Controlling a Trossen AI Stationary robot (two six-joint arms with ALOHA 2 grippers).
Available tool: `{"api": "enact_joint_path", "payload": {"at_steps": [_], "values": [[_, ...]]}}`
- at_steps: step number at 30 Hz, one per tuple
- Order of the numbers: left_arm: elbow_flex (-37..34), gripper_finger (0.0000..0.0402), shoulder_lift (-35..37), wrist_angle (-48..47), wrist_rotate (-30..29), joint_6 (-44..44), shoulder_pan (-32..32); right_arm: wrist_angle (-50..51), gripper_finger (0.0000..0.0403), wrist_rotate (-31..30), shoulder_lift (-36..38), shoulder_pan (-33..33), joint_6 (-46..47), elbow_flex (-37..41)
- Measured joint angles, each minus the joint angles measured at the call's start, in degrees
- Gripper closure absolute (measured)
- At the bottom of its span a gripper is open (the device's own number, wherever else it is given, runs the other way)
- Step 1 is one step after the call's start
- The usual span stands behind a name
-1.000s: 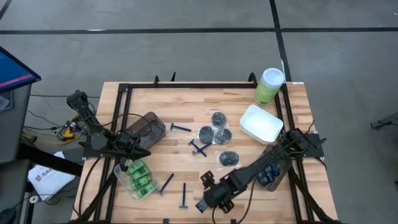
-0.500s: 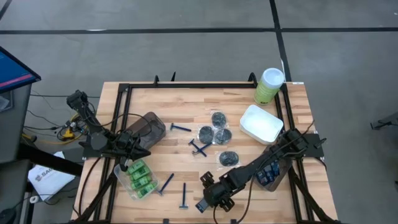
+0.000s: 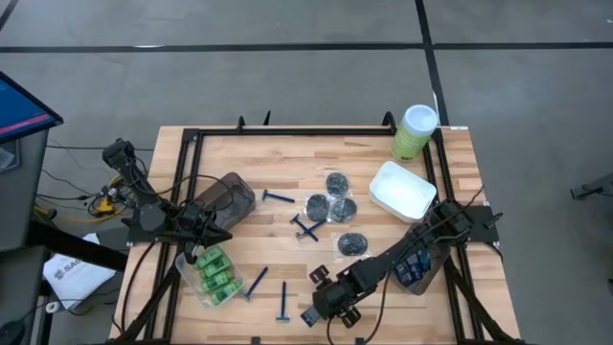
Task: Pick & Place Travel size toiletries
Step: Put the blue shave cream into the right black bin
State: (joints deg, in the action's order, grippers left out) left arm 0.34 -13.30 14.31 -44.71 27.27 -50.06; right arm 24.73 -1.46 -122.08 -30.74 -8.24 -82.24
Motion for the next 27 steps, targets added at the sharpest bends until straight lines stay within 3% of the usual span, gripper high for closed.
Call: {"api": "enact_joint_path", "payload": {"at_steps": [2,17,27], "values": [[0.00,0.0400,0.00,0.00,0.01,0.00,0.00,0.25,0.0287,0.10,0.00,0.04,0.72,-0.02],[0.00,0.0400,0.00,0.13,0.02,0.00,0.00,3.75,0.0287,-0.60,0.75,0.17,21.24,0.02],[0.02,0.0400,-0.26,0.42,0.02,0.02,-0.02,14.23,0.0287,-0.82,7.90,-0.44,29.37,0.11]]}}
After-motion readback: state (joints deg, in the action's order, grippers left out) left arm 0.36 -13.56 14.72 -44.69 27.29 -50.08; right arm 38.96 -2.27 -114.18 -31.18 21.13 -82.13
